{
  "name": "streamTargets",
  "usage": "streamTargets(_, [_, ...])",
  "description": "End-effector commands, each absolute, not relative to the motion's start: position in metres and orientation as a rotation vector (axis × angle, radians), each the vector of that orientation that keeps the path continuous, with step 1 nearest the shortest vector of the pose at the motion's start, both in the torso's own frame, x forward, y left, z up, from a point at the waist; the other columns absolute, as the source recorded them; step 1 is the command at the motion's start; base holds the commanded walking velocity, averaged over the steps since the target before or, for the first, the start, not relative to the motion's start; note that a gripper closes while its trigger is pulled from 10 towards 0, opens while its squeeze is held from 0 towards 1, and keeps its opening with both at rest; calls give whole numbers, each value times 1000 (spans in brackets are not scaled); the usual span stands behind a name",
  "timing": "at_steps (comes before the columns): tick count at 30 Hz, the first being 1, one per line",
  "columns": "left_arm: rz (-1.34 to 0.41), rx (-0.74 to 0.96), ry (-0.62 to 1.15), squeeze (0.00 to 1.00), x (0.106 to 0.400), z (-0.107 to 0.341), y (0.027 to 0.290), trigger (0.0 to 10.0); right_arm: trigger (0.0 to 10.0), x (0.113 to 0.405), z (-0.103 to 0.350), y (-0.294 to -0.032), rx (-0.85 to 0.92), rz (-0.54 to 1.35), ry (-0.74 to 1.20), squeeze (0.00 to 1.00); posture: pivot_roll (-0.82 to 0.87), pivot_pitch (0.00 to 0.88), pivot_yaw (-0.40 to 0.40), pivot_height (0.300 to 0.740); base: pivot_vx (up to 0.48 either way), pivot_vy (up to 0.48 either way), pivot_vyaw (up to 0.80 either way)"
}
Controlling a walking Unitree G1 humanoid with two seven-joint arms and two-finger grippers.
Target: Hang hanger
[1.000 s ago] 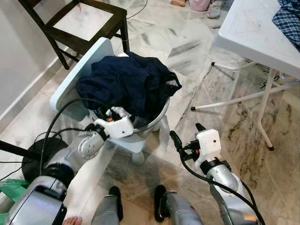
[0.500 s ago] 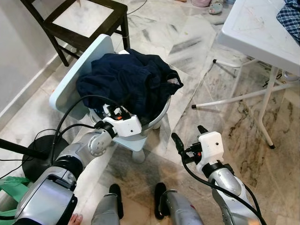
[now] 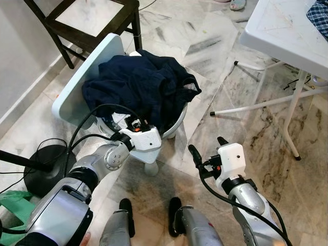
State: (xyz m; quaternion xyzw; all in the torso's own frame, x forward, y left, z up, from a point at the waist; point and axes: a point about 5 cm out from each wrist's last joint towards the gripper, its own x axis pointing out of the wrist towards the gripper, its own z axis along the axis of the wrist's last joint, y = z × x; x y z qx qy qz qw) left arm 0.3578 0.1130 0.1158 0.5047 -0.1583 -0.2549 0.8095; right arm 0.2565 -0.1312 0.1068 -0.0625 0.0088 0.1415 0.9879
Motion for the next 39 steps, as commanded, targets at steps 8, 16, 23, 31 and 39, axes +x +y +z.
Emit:
streamTargets(8, [-563, 1108, -301, 0, 356, 108, 113, 0, 10000, 251, 103, -134, -126, 268, 41, 0, -98, 409, -45, 740, 0, 0, 0])
streamTargets(16, [-558, 1112, -295, 0, 356, 107, 114, 0, 10000, 252, 104, -134, -128, 267, 39, 0, -95, 409, -48, 740, 0, 0, 0])
streamTargets(23, [-553, 1114, -294, 0, 356, 107, 115, 0, 10000, 252, 104, -134, -129, 268, 38, 0, -93, 409, -48, 740, 0, 0, 0])
streamTargets(31, [-536, 1115, -301, 0, 358, 110, 116, 0, 10000, 253, 104, -133, -128, 268, 38, 0, -85, 404, -47, 740, 0, 0, 0])
streamTargets(39, [-498, 1099, -330, 0, 360, 117, 119, 0, 10000, 257, 104, -131, -126, 277, 34, 0, -69, 400, -51, 740, 0, 0, 0])
